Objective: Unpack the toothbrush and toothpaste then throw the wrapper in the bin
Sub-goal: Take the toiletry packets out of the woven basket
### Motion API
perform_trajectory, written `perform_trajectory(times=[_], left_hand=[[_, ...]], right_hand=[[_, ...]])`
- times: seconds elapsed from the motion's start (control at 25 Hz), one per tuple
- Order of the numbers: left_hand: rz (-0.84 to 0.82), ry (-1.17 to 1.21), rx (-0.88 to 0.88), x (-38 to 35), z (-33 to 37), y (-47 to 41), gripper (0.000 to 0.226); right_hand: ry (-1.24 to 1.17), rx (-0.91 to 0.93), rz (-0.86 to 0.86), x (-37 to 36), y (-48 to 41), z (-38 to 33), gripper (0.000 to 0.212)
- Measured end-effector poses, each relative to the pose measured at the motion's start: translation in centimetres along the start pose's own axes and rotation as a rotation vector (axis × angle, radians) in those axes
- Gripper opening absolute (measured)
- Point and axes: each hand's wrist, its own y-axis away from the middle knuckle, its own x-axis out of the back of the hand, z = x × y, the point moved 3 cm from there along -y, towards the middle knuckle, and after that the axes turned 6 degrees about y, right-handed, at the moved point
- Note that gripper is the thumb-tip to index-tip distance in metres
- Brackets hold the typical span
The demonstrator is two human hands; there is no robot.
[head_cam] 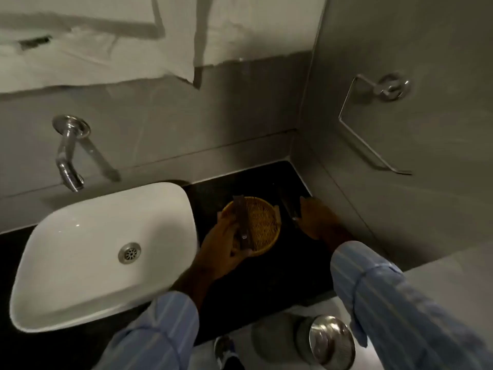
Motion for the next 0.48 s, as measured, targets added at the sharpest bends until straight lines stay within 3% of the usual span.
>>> perform_trajectory(times=[0.2, 0.32, 0.48], left_hand=[[-0.089, -0.107, 0.294, -7.5, -5.4, 4.9, 0.093], [-0.187, -0.281, 0.326, -9.5, -8.3, 5.2, 0.099], [-0.253, -0.401, 0.292, -11.6, -9.8, 6.1, 0.091]], right_hand=[[-0.135, -0.112, -0.116, -5.0, -2.9, -0.2, 0.064], [-0.222, -0.188, -0.109, -6.6, -5.0, -0.3, 0.06], [-0.194, -0.264, -0.096, -8.1, -7.1, -0.5, 0.043]])
